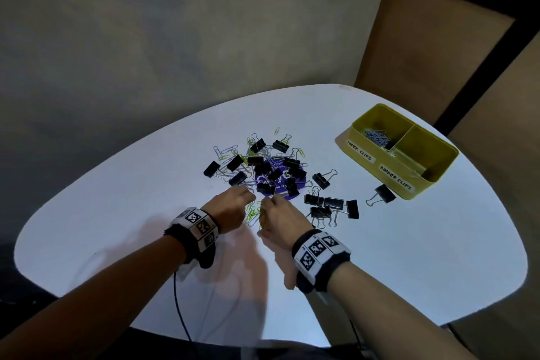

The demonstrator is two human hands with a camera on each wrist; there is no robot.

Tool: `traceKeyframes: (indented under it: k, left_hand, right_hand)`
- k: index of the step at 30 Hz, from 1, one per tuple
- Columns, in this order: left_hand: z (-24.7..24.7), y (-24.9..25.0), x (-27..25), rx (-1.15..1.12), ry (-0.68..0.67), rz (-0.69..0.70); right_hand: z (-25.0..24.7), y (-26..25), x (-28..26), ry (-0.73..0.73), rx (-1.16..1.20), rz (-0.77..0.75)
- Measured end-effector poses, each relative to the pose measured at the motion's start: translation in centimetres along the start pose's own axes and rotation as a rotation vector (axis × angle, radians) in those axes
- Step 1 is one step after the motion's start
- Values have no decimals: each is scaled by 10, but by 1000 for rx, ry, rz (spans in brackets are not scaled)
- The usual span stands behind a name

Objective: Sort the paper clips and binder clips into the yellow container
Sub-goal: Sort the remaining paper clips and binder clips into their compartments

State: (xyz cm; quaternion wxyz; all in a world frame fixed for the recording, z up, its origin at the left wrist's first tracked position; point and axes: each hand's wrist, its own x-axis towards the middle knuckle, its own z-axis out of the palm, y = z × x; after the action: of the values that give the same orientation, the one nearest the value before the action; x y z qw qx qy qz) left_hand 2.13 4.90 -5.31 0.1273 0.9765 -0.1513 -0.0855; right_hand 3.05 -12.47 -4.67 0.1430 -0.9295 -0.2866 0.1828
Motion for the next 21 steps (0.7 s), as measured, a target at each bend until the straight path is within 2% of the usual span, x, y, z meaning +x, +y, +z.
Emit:
traceKeyframes:
  k: [4, 6, 9, 13, 17, 21]
  left_hand:
    - [-4, -1, 7, -31, 26, -51]
    - [-6, -1, 7, -30, 50, -25]
    - [4, -3, 2, -3, 0, 49]
    - [9, 5, 2, 110, -97, 8]
    - [8, 17, 8, 231, -56, 47]
    - [1, 22, 20, 224, -98, -16]
  right_hand:
    - [0, -4, 14, -50, -21, 80]
    - [-1, -3, 16, -55, -10, 77]
    - [-4, 1, 19, -32, 28, 59]
    - [-11, 5, 23, -5, 32, 50]
    - [-16, 5, 27, -19, 26, 54]
    - [-20, 2, 29, -43, 69, 99]
